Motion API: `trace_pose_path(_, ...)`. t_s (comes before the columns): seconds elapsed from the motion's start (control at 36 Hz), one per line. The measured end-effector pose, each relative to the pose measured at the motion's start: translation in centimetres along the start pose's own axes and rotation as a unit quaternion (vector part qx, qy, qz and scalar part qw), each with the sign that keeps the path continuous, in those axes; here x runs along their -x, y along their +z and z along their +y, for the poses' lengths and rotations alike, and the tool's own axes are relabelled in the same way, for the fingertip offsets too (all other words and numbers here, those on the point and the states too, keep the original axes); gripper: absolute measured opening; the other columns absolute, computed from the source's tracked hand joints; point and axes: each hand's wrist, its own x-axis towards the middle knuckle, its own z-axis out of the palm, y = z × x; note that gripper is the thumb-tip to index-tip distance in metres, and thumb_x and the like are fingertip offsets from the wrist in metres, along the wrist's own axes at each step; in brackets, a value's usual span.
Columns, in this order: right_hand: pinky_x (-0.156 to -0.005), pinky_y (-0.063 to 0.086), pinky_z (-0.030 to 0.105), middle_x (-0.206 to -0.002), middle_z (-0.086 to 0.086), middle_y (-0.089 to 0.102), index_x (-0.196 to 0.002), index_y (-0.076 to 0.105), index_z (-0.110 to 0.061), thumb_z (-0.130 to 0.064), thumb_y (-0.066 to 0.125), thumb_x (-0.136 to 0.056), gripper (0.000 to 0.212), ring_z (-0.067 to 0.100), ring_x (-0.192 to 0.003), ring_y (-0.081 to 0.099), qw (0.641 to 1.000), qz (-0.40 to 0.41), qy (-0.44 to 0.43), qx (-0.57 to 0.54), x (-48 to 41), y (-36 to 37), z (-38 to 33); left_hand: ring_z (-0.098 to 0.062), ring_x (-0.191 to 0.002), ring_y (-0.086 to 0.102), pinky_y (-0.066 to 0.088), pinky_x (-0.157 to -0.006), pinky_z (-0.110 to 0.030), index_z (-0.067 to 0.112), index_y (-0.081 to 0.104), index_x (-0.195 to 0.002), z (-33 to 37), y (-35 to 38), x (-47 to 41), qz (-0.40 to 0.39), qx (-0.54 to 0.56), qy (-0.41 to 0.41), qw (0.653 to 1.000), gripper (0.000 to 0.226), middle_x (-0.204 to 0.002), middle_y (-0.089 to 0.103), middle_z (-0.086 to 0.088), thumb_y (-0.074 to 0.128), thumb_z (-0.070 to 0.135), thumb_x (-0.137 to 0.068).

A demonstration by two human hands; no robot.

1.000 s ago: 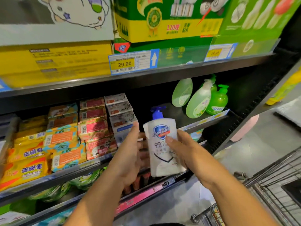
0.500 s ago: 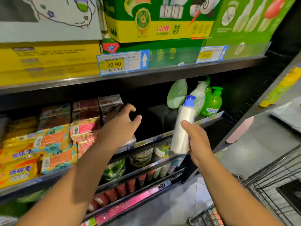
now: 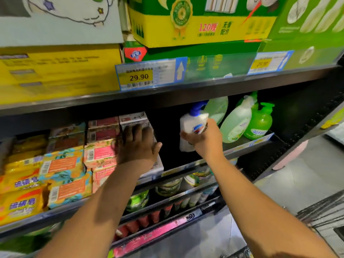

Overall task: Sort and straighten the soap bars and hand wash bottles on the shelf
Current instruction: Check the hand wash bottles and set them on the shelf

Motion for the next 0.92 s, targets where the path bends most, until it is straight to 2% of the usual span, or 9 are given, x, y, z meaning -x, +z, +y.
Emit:
trace_pose_path(0.08,-0.053,0.042,0.022,-0.068,-0.006,0.063,-0.076,0.06,-0.025,-0.042,0.088,-0.06,0.037,0.0,-0.056,0.054,0.999,0.018,-0.025,-0.02,-1.0,1.5,0.8,-0.034,-0.148,0.01,0.012,-0.119,-0.054,0.028,0.022,-0.153,-0.1,0.3,-0.2,-0.003,-0.014,0.006,1.0,0.069,-0.163,0.016,-0.001,0.015,0.063,-0.094)
trace_pose_path(0.28,-0.06,0.055,0.042,-0.077,0.008,0.071,-0.092,0.062,-0.004,-0.049,0.083,-0.06,0.059,0.027,-0.07,0.068,0.998,0.022,-0.035,-0.055,-4.5,4.3,1.5,-0.036,-0.147,0.014,0.012,-0.12,-0.054,0.024,0.028,-0.152,0.0,0.1,-0.1,0.005,0.006,0.009,1.0,0.077,-0.161,0.021,-0.005,0.012,0.065,-0.089)
trace_pose_path(0.36,-0.086,0.053,0.047,-0.111,0.018,0.068,-0.136,0.042,0.004,-0.032,0.088,-0.068,0.089,0.03,-0.096,0.063,0.998,-0.02,-0.027,-0.049,-4.9,4.9,0.3,-0.038,-0.15,0.008,0.007,-0.121,-0.054,0.026,0.021,-0.155,0.0,0.1,-0.2,-0.011,0.007,-0.003,1.0,0.075,-0.164,0.015,-0.005,0.015,0.064,-0.091)
trace_pose_path(0.42,-0.107,0.042,0.043,-0.142,0.027,0.047,-0.153,0.017,0.007,-0.022,0.087,-0.074,0.11,0.035,-0.128,0.049,0.998,-0.04,-0.046,-0.018,-4.4,4.4,-0.3,-0.038,-0.15,0.009,0.008,-0.121,-0.054,0.026,0.023,-0.154,0.1,-0.1,0.0,-0.011,0.012,-0.001,1.0,0.084,-0.163,0.016,-0.005,0.007,0.068,-0.083)
trace_pose_path(0.47,-0.109,0.04,0.041,-0.144,0.016,0.044,-0.153,0.027,-0.003,-0.03,0.084,-0.078,0.099,0.032,-0.131,0.045,0.995,0.006,-0.102,0.001,-3.0,2.9,-0.1,-0.037,-0.15,0.008,0.009,-0.121,-0.054,0.026,0.023,-0.154,0.0,-0.2,0.0,-0.01,0.018,0.002,1.0,0.09,-0.163,0.016,-0.004,0.002,0.069,-0.078)
trace_pose_path(0.53,-0.101,0.045,0.04,-0.123,0.003,0.049,-0.137,0.044,-0.008,-0.035,0.077,-0.084,0.068,0.026,-0.115,0.051,0.983,0.101,-0.153,0.013,-1.0,1.2,1.4,-0.035,-0.15,0.007,0.007,-0.121,-0.055,0.026,0.021,-0.154,-0.1,-0.3,-0.1,-0.011,0.018,0.002,1.0,0.084,-0.163,0.014,-0.003,0.008,0.068,-0.083)
trace_pose_path(0.67,-0.109,0.029,0.041,-0.132,0.029,0.045,-0.137,0.041,0.009,-0.018,0.081,-0.078,0.076,0.042,-0.125,0.041,0.971,0.214,-0.063,0.08,1.1,-4.3,6.4,-0.034,-0.149,0.008,0.009,-0.121,-0.054,0.029,0.019,-0.155,-0.1,0.1,-0.1,-0.003,0.011,0.003,1.0,0.068,-0.163,0.013,-0.003,0.026,0.063,-0.097)
trace_pose_path(0.83,-0.124,0.018,0.042,-0.163,0.014,0.021,-0.158,0.005,-0.003,-0.028,0.088,-0.074,0.121,0.028,-0.149,0.025,0.997,0.059,-0.001,0.039,-3.7,-8.8,8.2,-0.034,-0.148,0.012,0.005,-0.12,-0.056,0.031,0.02,-0.154,0.1,-0.2,-0.1,-0.003,0.006,0.0,1.0,0.066,-0.162,0.015,-0.002,0.026,0.063,-0.096)
trace_pose_path(0.92,-0.122,0.017,0.033,-0.16,0.014,0.026,-0.158,0.011,-0.005,-0.023,0.095,-0.065,0.127,0.027,-0.147,0.024,0.996,0.059,0.003,0.074,-4.1,-9.3,7.7,-0.033,-0.148,0.01,0.004,-0.121,-0.055,0.032,0.018,-0.154,0.1,-0.2,-0.1,-0.008,0.006,-0.004,1.0,0.066,-0.163,0.013,-0.001,0.025,0.063,-0.097)
